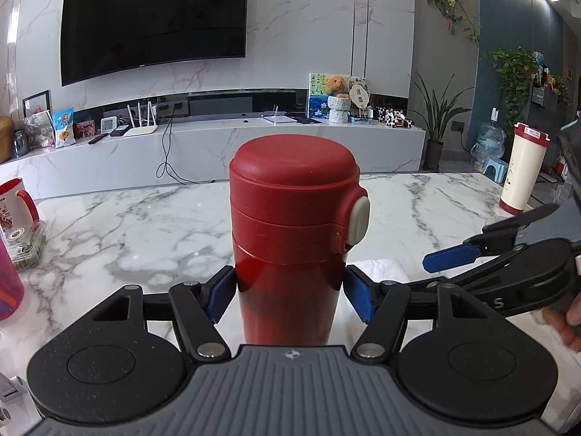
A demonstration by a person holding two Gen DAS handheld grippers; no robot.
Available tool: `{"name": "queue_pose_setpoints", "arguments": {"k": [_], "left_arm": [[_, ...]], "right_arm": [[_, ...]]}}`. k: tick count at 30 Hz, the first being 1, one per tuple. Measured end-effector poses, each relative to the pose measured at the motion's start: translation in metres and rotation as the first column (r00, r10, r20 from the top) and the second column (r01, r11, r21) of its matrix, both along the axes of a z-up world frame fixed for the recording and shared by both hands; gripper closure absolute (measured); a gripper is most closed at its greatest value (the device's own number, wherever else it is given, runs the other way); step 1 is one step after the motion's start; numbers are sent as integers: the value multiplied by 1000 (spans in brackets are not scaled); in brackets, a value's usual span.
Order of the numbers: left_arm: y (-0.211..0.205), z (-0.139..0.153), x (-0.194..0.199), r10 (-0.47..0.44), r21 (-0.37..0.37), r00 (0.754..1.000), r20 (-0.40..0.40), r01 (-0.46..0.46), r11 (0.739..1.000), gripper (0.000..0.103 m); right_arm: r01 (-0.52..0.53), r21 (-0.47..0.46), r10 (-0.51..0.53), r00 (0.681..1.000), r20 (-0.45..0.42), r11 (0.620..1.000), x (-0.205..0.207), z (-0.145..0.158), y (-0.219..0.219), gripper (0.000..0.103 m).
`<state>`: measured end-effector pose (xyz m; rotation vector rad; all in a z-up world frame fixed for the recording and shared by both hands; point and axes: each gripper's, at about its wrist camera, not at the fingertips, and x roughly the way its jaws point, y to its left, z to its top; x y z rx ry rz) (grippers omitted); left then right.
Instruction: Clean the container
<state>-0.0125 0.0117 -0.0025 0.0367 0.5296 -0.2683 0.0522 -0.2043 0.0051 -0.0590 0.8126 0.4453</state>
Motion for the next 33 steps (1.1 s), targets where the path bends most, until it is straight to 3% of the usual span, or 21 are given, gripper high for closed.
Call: {"name": "queue_pose_setpoints", "arguments": {"k": [6,15,26,30,33], "left_arm": [[1,1,1,2,-3,1000,-5,-2,1000,40],[1,2,2,7,-4,1000,-12,-8,1000,40],[3,3,3,9,-7,1000,-21,-9,1000,40],[3,3,4,11,-8,1000,-24,-11,1000,40],[3,2,5,10,-5,1000,-30,-10,1000,40]], "right_arm": [[90,9,-89,995,-54,996,10,-14,5,19],[70,-41,-73,995,-72,997,15,-33,18,21],[23,-71,-27,998,-58,997,13,-39,27,45],[-13,-48,9,997,-72,999,12,-38,28,68],[-41,-56,37,997,-71,998,9,-36,30,77]]}}
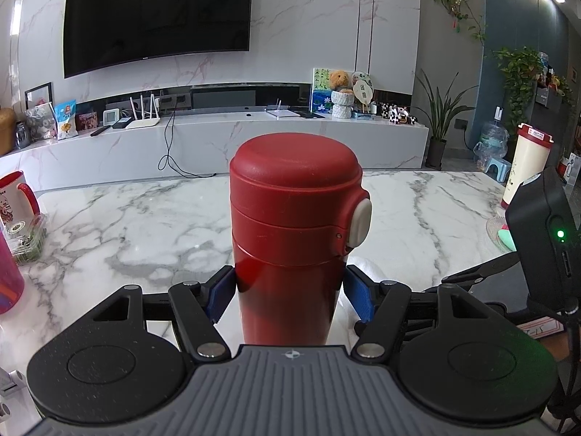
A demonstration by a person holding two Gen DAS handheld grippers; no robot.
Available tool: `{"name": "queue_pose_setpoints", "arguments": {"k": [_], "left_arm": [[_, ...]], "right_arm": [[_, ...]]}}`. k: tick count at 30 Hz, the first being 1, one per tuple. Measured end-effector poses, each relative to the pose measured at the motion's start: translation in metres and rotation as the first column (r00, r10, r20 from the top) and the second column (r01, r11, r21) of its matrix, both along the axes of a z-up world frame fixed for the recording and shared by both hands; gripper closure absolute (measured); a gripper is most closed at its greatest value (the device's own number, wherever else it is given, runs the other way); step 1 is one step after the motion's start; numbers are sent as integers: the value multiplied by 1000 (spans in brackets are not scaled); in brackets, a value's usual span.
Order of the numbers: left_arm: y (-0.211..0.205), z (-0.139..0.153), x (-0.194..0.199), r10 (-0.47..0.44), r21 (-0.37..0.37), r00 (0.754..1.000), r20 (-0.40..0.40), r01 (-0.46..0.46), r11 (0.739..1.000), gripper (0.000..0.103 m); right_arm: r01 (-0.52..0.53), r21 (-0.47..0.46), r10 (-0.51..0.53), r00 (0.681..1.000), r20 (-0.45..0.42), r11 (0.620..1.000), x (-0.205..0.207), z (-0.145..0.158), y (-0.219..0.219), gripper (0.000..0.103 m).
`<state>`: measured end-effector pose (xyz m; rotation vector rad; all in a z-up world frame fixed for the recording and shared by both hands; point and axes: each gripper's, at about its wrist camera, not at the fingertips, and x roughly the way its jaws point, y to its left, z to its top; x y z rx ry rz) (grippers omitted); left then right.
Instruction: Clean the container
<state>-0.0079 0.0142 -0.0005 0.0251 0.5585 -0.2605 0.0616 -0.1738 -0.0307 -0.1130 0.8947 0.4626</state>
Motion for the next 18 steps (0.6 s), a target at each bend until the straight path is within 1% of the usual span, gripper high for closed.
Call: {"name": "queue_pose_setpoints", "arguments": {"k": [4,8,10,11,13,18], "left_arm": [[1,-1,1,-3,-2,1000,-6,3,1000,40],[2,0,1,-5,-4,1000,-4,5,1000,39],[2,0,0,-8,0,1000,1,8,1000,38],[2,0,-1,-9,0,1000,5,9,1000,34],[1,2,-2,-6,1,1000,25,6,1000,30],[1,9,-6,-14,4,997,76,14,1000,30]], "right_arm": [[-3,-4,3,1000,0,1000,0,2,-2,79],[16,13,-16,1000,20,1000,0,12,-13,79],[26,31,-28,999,42,999,-1,22,-20,79],[32,44,-34,998,57,999,-2,27,-23,79],[43,70,-50,995,91,997,-4,40,-32,79],[17,129,-39,984,174,992,-11,78,-47,79]]}}
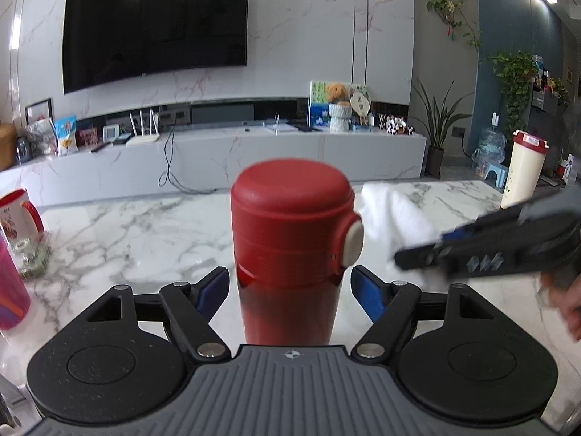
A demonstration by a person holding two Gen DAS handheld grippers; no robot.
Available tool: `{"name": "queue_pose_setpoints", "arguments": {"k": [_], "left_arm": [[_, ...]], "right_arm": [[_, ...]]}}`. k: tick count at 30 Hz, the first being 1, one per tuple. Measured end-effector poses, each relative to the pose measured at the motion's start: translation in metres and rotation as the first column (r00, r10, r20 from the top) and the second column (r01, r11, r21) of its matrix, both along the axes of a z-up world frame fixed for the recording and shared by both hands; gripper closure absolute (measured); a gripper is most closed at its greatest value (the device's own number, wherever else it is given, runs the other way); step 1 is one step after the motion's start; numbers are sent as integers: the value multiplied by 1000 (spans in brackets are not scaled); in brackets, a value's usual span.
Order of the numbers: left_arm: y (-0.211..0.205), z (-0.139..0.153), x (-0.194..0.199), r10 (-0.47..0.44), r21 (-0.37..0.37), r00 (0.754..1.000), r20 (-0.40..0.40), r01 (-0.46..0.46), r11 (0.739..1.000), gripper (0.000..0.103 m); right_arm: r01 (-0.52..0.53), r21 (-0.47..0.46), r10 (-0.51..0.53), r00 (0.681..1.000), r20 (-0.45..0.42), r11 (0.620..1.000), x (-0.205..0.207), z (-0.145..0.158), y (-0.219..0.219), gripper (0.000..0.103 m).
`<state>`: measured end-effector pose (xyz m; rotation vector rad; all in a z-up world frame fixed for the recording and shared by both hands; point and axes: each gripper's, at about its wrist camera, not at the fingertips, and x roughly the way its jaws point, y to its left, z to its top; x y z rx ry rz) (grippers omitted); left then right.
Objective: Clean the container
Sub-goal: 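Bring the towel in the right tool over the thermos lid held by the left tool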
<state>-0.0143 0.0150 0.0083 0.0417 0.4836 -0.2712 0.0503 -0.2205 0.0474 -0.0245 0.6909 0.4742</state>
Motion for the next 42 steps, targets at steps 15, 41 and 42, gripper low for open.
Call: {"name": "queue_pose_setpoints", "arguments": {"k": [15,41,42], "left_arm": [[-1,2,5,-28,13,998,56,27,1000,38],[10,0,10,-39,-5,998,55,40,999,38],[10,0,9,-40,-5,998,55,40,999,38]], "right_arm": [[-246,65,241,967,77,967,-7,119,35,78],[-302,-155,311,949,39,941,-5,110,93,52],[-298,-156,308,950,41,942,-5,110,94,53]]}}
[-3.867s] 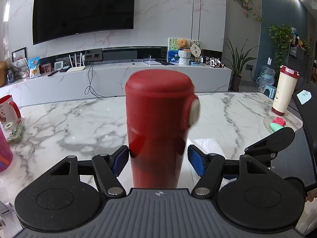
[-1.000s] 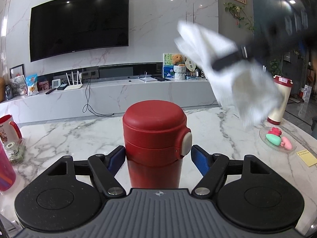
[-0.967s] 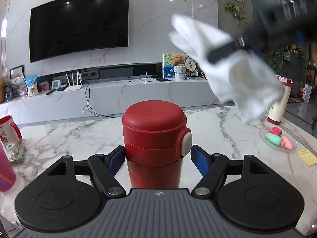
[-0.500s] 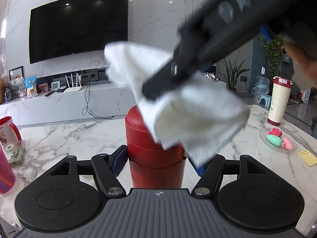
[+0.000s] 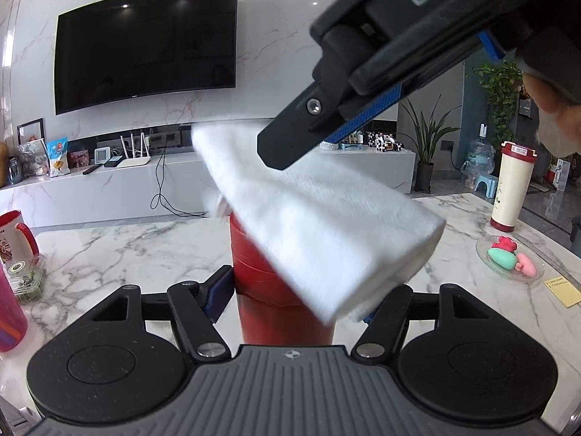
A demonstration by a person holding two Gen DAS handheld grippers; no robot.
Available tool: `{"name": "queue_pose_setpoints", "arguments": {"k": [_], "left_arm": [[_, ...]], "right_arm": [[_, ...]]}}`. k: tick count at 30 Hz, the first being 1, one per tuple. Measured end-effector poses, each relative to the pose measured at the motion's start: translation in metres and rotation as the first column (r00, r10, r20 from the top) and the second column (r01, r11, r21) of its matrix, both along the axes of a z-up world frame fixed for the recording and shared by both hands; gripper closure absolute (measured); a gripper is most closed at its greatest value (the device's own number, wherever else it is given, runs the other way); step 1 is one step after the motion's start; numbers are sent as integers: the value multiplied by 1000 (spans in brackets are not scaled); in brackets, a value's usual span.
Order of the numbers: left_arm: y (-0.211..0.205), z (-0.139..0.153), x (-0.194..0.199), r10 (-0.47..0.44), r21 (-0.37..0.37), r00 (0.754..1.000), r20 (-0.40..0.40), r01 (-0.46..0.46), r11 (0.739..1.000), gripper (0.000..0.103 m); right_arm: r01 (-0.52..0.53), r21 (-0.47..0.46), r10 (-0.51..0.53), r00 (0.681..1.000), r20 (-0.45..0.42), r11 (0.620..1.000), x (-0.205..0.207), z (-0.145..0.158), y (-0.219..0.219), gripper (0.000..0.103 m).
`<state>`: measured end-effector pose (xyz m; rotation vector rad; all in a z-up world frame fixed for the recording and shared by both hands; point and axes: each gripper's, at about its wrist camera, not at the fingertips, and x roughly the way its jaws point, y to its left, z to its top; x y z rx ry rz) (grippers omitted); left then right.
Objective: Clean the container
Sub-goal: 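Bring the towel in the right tool over the thermos lid held by the left tool, then wipe the thermos lid with the towel in the right tool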
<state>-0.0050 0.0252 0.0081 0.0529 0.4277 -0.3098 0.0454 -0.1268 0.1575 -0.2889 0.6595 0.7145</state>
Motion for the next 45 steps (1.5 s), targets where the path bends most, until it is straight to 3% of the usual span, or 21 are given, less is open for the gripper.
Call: {"name": "queue_pose_setpoints", "arguments": {"k": [13,18,21,25,32,40,45], "left_arm": [[3,-1,0,-7,3,1000,2,7,1000,39],[1,-1,-3,-8,4,1000,6,8,1000,39],[-1,0,-4,-9,4,1000,6,9,1000,39],[-2,-1,-6,-12,3,1000,7,12,1000,39],[-2,-2,-6,-15,7,1000,12,15,1000,39],[-1,-2,-5,-17,2,1000,10,17,1000,39],[0,-1,-6,-18,3,1000,8,18,1000,39]], "right_arm": [[13,23,-12,999,-40,1000,3,-19,10,49],[21,33,-20,999,-34,999,2,-21,9,54],[34,27,-33,999,-19,999,2,-20,7,74],[40,14,-40,999,-12,999,3,-19,4,83],[37,17,-37,999,10,999,5,-21,12,84],[-83,10,83,996,9,996,-12,-18,20,84],[-59,-3,59,998,5,998,-16,-17,4,85]]}}
